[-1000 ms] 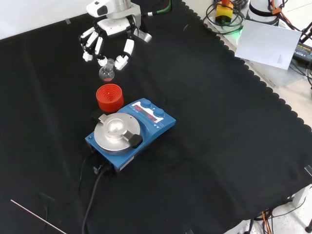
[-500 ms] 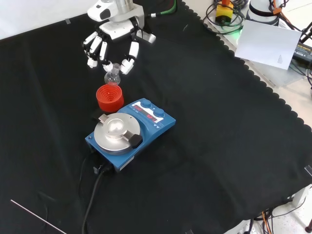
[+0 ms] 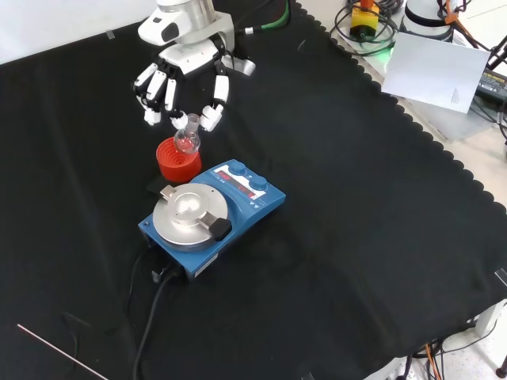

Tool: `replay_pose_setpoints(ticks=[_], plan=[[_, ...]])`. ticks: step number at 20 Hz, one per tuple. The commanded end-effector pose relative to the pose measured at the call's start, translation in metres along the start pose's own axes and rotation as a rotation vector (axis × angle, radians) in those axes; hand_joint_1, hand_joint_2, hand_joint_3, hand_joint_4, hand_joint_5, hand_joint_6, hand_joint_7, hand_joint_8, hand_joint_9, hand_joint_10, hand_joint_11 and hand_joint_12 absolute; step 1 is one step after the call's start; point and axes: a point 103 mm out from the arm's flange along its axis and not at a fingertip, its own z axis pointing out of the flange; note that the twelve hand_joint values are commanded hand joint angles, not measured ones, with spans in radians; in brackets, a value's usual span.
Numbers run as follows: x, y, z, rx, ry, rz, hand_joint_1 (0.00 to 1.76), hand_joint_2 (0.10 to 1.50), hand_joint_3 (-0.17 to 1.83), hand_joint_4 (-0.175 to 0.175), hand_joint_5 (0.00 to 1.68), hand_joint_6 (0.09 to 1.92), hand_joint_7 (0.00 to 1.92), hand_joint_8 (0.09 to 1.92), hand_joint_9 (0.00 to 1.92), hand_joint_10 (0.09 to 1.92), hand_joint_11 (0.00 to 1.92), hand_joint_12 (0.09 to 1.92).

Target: Place the round-bottom flask on the heater.

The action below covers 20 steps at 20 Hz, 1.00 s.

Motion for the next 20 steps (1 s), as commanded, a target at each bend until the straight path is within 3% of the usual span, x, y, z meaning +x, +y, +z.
replay_pose_setpoints(ticks=[1, 12, 20], plan=[[0.029, 0.013, 0.007, 0.041, 0.009, -0.041, 1.07, 0.72, 0.70, 0.175, 1.09, 1.00, 0.52, 0.54, 0.66, 0.52, 0.25, 1.32], [0.057, 0.036, 0.022, 0.075, 0.011, -0.085, 1.07, 0.71, 0.71, 0.175, 1.10, 1.00, 0.52, 0.54, 0.66, 0.52, 0.25, 1.32], [0.064, 0.047, 0.033, 0.099, 0.009, -0.104, 1.07, 0.71, 0.71, 0.175, 1.10, 0.99, 0.52, 0.54, 0.66, 0.52, 0.25, 1.32]])
